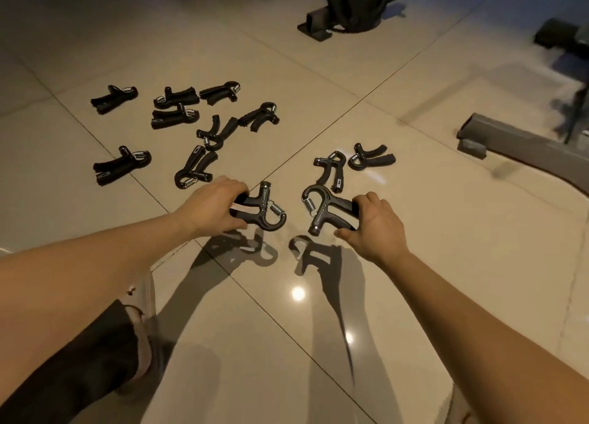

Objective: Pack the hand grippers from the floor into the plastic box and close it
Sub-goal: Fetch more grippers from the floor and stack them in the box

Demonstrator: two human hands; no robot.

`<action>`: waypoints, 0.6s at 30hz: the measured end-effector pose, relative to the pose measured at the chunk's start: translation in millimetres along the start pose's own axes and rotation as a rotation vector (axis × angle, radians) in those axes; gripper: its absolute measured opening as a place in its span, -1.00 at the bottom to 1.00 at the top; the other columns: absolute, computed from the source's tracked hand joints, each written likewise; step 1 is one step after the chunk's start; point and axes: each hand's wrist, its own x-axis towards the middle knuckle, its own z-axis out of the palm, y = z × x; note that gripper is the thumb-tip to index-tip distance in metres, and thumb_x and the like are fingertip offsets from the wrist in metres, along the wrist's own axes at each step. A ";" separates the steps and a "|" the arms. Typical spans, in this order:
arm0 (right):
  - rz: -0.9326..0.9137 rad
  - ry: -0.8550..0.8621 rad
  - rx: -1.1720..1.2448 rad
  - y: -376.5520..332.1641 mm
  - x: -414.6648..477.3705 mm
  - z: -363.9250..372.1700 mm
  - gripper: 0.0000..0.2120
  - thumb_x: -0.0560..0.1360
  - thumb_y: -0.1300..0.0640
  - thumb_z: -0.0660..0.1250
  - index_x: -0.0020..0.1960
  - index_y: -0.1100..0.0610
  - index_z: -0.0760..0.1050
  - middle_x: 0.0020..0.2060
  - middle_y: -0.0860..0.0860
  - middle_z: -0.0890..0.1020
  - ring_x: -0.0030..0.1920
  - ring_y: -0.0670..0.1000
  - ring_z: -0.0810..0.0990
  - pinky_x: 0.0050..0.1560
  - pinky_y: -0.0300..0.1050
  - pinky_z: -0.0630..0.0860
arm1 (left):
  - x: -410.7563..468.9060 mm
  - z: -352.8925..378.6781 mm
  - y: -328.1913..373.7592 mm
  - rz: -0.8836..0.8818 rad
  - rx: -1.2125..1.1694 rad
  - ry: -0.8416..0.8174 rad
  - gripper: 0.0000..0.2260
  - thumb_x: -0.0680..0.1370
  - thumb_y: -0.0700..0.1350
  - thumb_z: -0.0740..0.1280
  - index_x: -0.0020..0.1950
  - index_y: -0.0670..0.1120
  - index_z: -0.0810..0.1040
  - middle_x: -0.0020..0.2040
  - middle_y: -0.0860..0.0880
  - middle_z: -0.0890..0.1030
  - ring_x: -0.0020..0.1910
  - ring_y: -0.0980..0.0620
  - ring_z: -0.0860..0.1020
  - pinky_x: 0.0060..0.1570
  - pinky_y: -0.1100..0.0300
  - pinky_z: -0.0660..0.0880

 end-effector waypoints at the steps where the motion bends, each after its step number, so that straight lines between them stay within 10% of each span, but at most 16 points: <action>1: 0.009 0.032 0.009 1.6 -13.6 -16.4 -0.40 0.37 -0.23 0.51 0.24 0.08 0.45 0.09 0.00 0.49 0.08 0.08 0.47 -0.04 0.01 0.50 | -7.3 -13.6 17.3 0.035 0.027 0.021 -0.55 0.36 0.13 0.57 0.13 0.02 0.52 0.01 0.07 0.57 0.08 0.04 0.46 0.03 -0.02 0.54; 18: 0.128 0.107 -0.131 58.7 -293.8 -275.0 -0.49 0.34 -0.15 0.56 0.13 0.06 0.46 -0.03 -0.02 0.59 -0.04 0.06 0.56 0.00 0.03 0.58 | -181.5 -121.6 308.6 0.391 0.213 0.094 -0.48 0.35 0.14 0.59 0.22 0.09 0.50 0.10 0.11 0.55 0.14 0.07 0.46 0.14 0.00 0.52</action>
